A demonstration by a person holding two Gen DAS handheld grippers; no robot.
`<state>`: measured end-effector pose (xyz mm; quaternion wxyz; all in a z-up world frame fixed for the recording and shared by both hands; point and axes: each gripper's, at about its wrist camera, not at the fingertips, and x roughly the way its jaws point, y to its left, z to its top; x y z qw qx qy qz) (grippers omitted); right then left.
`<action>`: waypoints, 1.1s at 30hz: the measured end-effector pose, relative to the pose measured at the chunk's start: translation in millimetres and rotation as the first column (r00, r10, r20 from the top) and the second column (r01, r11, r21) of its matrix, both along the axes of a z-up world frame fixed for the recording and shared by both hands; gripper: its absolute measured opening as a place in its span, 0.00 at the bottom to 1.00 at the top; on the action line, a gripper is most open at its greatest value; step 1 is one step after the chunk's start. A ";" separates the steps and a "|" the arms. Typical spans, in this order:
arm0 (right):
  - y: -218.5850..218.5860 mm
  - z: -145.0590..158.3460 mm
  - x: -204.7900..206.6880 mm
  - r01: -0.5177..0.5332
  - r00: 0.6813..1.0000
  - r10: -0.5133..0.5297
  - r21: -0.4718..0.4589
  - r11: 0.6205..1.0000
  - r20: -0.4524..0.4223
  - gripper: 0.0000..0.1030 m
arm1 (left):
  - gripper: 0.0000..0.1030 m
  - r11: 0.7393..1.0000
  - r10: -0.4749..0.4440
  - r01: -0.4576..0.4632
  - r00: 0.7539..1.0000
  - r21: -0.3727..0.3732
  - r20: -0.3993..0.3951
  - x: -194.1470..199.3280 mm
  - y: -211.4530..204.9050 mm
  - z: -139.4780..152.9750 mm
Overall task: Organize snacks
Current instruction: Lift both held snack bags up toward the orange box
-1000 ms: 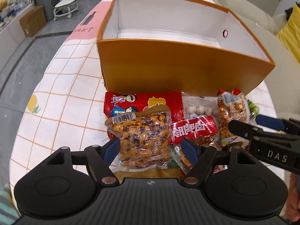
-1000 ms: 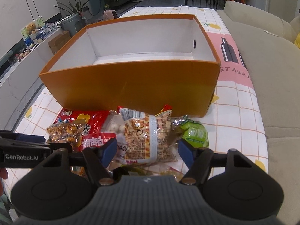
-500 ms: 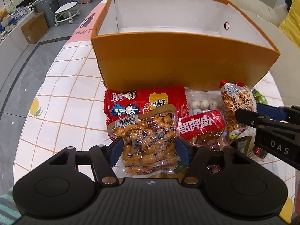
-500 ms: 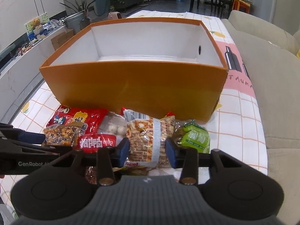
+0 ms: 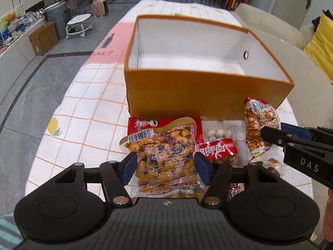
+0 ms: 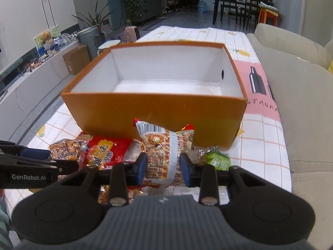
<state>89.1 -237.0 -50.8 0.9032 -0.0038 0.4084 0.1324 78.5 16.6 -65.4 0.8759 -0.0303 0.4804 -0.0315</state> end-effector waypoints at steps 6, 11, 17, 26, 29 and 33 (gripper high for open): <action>-0.1 18.9 -10.3 -0.009 0.999 0.008 0.021 1.000 0.032 0.30 | 0.67 1.000 0.001 0.000 0.999 -0.020 0.054 -5.1 2.7 23.7; -0.7 36.0 -17.2 -0.016 0.998 0.014 0.034 0.999 0.063 0.29 | 0.67 0.999 -0.019 0.022 0.994 -0.026 0.104 -6.1 1.7 42.7; -3.5 57.1 -20.6 -0.025 0.995 0.021 0.043 0.999 0.102 0.27 | 0.66 0.998 -0.050 0.053 0.985 -0.015 0.163 1.2 1.9 65.4; -1.9 84.4 -9.0 -0.051 0.987 0.042 0.059 0.997 0.156 0.26 | 0.65 0.997 -0.072 0.076 0.967 -0.007 0.245 24.9 4.3 90.6; 2.0 90.7 -1.0 -0.062 0.984 0.051 0.054 0.997 0.173 0.26 | 0.57 0.997 -0.069 0.074 0.964 -0.013 0.259 37.3 6.3 94.7; 7.9 95.3 15.1 -0.077 0.982 0.065 0.060 0.995 0.179 0.26 | 0.20 0.997 -0.072 0.080 0.962 -0.017 0.263 56.5 7.0 97.5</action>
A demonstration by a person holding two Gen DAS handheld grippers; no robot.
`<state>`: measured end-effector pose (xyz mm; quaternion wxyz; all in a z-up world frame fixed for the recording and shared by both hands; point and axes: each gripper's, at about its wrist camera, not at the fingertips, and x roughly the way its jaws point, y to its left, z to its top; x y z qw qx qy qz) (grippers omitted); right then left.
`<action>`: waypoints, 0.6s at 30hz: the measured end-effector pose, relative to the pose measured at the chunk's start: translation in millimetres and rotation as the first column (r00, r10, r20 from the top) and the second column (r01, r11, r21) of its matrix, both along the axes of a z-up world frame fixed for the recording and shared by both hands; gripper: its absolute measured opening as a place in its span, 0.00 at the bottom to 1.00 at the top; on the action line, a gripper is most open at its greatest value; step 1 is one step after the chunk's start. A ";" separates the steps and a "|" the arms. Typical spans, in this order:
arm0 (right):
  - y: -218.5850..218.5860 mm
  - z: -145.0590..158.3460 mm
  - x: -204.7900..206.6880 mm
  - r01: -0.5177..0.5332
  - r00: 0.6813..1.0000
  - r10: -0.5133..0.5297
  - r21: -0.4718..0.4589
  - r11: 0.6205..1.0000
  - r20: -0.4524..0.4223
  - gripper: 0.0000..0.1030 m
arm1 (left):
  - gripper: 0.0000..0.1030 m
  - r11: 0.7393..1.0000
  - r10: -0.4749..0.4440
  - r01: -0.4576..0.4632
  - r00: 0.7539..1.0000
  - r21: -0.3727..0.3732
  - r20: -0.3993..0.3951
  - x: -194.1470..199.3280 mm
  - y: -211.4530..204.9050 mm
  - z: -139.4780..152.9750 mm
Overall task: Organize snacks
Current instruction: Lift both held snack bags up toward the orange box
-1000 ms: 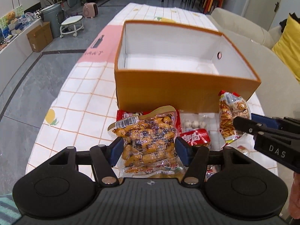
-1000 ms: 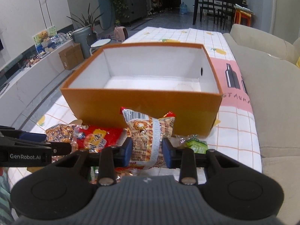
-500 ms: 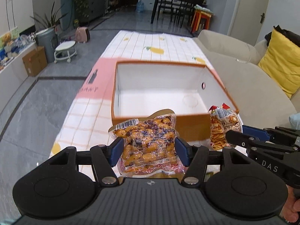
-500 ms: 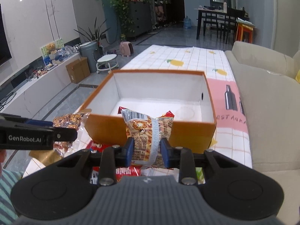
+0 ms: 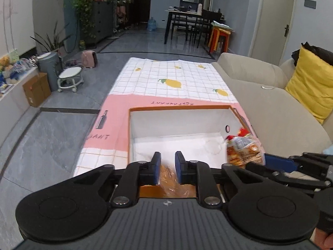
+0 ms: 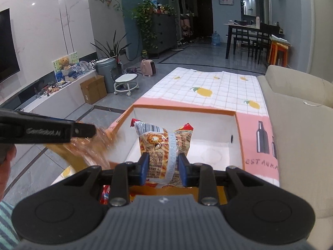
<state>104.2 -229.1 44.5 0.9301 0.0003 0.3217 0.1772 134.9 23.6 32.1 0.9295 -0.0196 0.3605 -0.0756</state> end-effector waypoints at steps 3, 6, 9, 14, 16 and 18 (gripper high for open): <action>6.4 -1.2 15.9 -0.012 1.000 0.012 0.008 1.000 -0.014 0.26 | 0.20 1.000 -0.002 0.002 1.000 0.012 -0.016 12.7 0.4 -3.1; 10.3 -4.9 27.4 -0.024 0.999 0.024 0.002 1.000 -0.029 0.26 | 0.20 1.000 -0.028 0.028 0.999 -0.006 -0.043 10.9 5.3 -5.0; 10.8 -10.0 35.9 -0.034 0.998 0.034 -0.002 0.999 -0.048 0.26 | 0.32 1.000 -0.030 0.029 0.996 -0.012 -0.089 6.4 10.6 -13.6; 10.8 -18.1 43.3 -0.032 0.996 0.032 0.000 0.999 -0.080 0.26 | 0.58 0.995 -0.100 0.093 0.979 -0.043 -0.180 -7.9 11.1 -34.2; 9.9 -20.1 40.9 -0.036 0.996 0.036 -0.001 0.999 -0.088 0.26 | 0.60 0.989 -0.145 0.144 0.964 -0.022 -0.221 -16.0 7.1 -46.6; 8.4 -21.4 37.2 -0.038 0.994 0.038 0.007 0.999 -0.100 0.26 | 0.69 0.982 -0.185 0.191 0.951 -0.001 -0.249 -24.3 3.6 -59.4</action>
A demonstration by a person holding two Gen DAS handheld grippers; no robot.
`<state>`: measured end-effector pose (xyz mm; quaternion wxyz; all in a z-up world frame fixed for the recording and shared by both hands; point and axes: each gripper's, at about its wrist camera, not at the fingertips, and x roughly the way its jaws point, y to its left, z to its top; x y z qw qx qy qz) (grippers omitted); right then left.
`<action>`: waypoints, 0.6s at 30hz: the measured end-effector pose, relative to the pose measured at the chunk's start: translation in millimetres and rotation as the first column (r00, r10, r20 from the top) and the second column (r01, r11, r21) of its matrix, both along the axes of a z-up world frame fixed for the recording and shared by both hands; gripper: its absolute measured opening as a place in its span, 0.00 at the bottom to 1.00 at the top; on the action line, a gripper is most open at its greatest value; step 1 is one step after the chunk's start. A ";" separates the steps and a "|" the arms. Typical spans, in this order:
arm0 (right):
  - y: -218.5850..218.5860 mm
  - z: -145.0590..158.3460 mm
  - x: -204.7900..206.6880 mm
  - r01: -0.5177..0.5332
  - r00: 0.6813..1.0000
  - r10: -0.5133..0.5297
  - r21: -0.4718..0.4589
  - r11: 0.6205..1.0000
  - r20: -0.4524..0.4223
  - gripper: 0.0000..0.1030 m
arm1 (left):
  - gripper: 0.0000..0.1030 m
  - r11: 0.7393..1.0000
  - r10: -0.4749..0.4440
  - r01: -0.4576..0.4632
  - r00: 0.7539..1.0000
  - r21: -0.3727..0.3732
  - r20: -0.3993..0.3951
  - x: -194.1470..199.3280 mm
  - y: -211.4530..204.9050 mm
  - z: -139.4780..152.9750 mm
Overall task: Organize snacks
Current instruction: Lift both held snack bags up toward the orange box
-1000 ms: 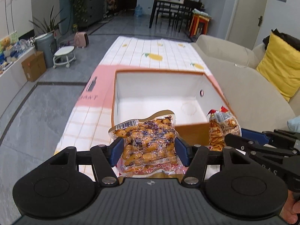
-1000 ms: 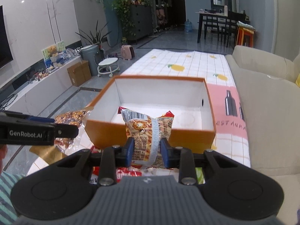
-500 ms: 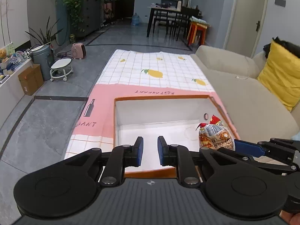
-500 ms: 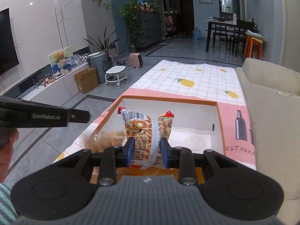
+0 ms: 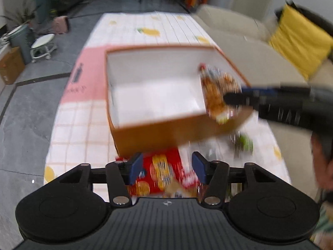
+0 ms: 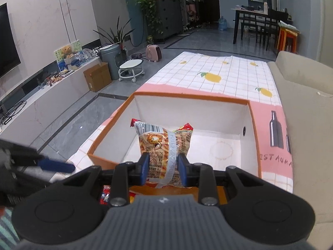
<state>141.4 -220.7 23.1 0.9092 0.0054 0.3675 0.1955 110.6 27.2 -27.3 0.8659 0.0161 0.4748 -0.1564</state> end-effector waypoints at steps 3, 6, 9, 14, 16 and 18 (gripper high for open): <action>-3.7 -4.1 -9.5 0.008 1.000 -0.008 0.017 1.000 -0.031 0.26 | 0.76 0.993 -0.111 0.112 0.994 0.045 -0.024 -15.2 -8.3 -18.3; -7.0 -10.2 -25.3 0.016 0.998 -0.015 0.035 0.999 -0.053 0.26 | 0.81 0.965 -0.237 0.241 0.970 0.106 -0.044 -27.9 -19.3 -35.0; -9.2 -20.0 -39.3 0.027 0.996 -0.022 0.050 0.998 -0.091 0.26 | 0.82 0.920 -0.351 0.358 0.934 0.161 -0.067 -38.5 -27.4 -52.0; -10.1 -48.0 -56.1 0.044 0.981 -0.033 0.053 0.998 -0.193 0.26 | 0.84 0.845 -0.475 0.486 0.874 0.223 -0.104 -48.0 -34.2 -75.1; -10.8 -58.4 -61.4 0.055 0.974 -0.041 0.055 0.997 -0.224 0.26 | 0.84 0.821 -0.506 0.518 0.855 0.243 -0.112 -47.1 -33.5 -80.5; -11.4 -64.6 -63.4 0.062 0.969 -0.047 0.052 0.997 -0.243 0.26 | 0.86 0.792 -0.540 0.552 0.833 0.261 -0.123 -45.0 -34.0 -85.5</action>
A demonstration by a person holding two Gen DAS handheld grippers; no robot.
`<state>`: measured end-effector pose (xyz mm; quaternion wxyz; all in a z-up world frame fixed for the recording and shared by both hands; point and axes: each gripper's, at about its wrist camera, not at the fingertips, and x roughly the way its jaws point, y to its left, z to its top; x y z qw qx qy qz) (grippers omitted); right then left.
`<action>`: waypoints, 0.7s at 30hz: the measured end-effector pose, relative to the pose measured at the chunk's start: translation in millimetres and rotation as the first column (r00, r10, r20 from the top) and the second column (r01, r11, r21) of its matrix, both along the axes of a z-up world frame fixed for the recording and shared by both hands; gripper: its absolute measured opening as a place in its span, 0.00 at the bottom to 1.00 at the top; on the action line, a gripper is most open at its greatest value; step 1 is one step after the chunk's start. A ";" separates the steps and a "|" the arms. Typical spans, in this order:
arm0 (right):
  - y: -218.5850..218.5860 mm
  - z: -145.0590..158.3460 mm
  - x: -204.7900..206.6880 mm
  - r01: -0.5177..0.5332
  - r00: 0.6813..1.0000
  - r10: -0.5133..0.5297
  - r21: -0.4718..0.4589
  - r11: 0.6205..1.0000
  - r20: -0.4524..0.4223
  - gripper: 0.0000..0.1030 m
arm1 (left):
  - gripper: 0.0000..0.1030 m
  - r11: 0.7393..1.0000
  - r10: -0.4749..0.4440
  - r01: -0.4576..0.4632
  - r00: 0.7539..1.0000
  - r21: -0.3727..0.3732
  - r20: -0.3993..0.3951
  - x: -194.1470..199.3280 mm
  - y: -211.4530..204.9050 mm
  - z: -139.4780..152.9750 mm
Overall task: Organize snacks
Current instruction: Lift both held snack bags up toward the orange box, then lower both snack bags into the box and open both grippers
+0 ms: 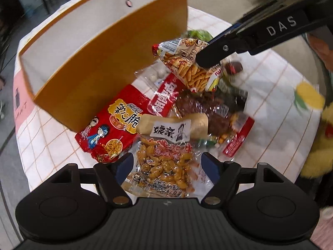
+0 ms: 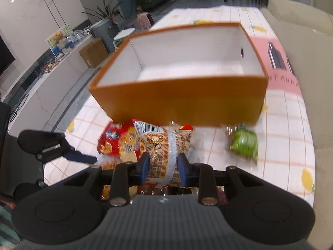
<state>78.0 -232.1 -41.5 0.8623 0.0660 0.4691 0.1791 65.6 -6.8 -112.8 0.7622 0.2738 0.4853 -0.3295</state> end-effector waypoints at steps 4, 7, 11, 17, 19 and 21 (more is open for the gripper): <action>-3.7 -10.6 2.0 0.006 1.000 -0.006 0.003 1.000 -0.023 0.26 | 0.87 0.997 -0.071 0.071 0.997 0.034 -0.012 5.3 -2.2 -9.7; -2.7 -14.6 4.2 0.001 1.000 -0.001 0.012 1.000 -0.030 0.26 | 0.87 0.993 -0.098 0.098 0.995 0.059 -0.008 10.3 -5.5 -14.4; -0.1 -19.8 4.4 -0.015 0.999 0.016 0.016 1.000 -0.033 0.26 | 0.76 0.996 -0.084 0.085 0.996 0.036 -0.028 17.3 -7.1 -16.7; -2.4 -22.2 8.2 -0.018 0.999 0.020 0.030 0.999 -0.041 0.26 | 0.66 1.000 -0.022 0.022 1.000 0.016 -0.006 14.6 -8.7 -11.0; -2.4 -21.6 8.1 -0.020 0.999 0.021 0.030 0.999 -0.039 0.26 | 0.54 1.000 0.018 -0.018 1.000 -0.006 0.005 12.7 -7.8 -4.4; -1.3 -20.3 7.6 -0.024 0.999 0.025 0.025 0.999 -0.035 0.26 | 0.46 0.998 0.056 -0.055 0.998 -0.030 0.020 10.6 -6.1 3.0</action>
